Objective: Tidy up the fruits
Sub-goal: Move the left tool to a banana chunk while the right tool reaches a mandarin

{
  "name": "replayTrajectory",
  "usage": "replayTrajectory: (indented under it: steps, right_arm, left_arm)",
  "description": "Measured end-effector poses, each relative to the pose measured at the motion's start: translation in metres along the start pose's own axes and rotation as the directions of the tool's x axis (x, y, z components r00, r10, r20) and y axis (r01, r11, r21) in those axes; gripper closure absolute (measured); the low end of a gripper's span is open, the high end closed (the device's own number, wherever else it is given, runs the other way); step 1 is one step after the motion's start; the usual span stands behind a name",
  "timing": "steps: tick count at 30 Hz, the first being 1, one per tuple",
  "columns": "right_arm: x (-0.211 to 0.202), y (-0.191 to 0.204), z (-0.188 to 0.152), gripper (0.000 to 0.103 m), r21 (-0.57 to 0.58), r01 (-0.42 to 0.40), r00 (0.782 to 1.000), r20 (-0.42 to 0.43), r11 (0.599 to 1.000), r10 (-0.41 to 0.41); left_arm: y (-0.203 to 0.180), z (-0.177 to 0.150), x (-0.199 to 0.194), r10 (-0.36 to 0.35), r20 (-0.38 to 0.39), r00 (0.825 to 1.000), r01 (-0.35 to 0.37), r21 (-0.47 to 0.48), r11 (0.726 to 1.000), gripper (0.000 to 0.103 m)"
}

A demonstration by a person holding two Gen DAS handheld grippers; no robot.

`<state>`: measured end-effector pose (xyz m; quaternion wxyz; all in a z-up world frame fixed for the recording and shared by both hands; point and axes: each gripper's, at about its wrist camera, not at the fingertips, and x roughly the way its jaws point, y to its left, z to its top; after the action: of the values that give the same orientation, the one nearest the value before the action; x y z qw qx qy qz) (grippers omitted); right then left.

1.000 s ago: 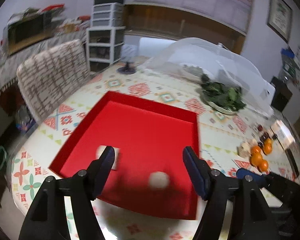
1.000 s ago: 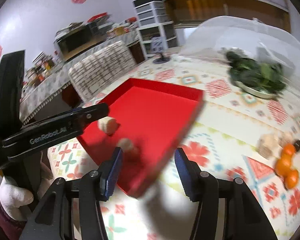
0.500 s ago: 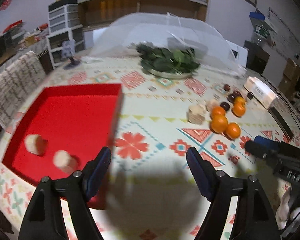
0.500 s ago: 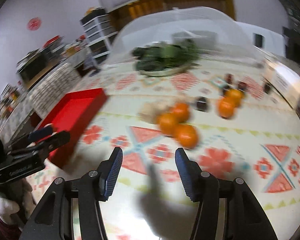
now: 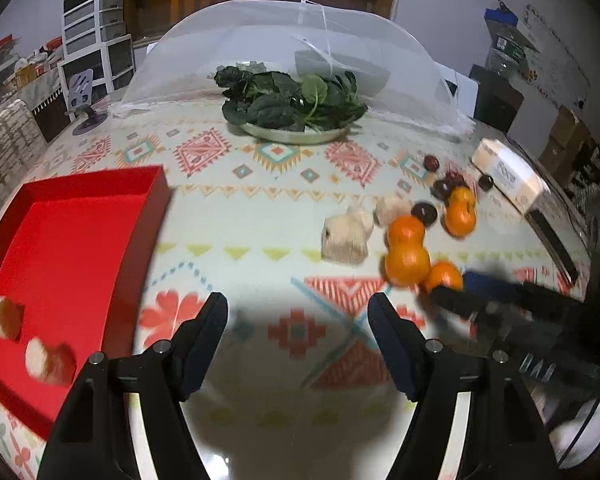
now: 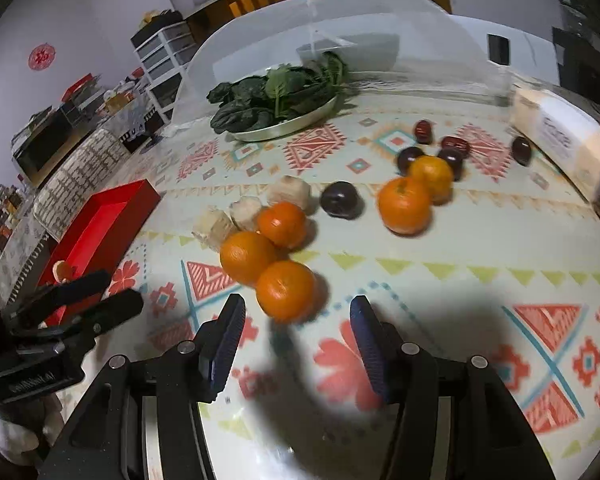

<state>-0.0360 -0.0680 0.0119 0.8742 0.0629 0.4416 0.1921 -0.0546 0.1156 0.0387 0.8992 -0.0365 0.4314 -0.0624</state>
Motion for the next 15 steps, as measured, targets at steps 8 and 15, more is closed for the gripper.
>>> replayTrajectory:
  steps: [8,15]
  right_arm:
    - [0.012,0.008,0.007,0.059,-0.051,0.006,1.000,-0.026,0.999,-0.007]
    - [0.010,0.008,0.005,0.066,-0.048,0.020,0.999,-0.024,0.999,-0.022]
  left_arm:
    - [-0.011,0.027,0.044,-0.016,-0.044,0.999,0.016,0.003,1.000,0.031]
    - [-0.016,0.033,0.068,-0.013,-0.067,0.998,0.014,0.002,1.000,0.031]
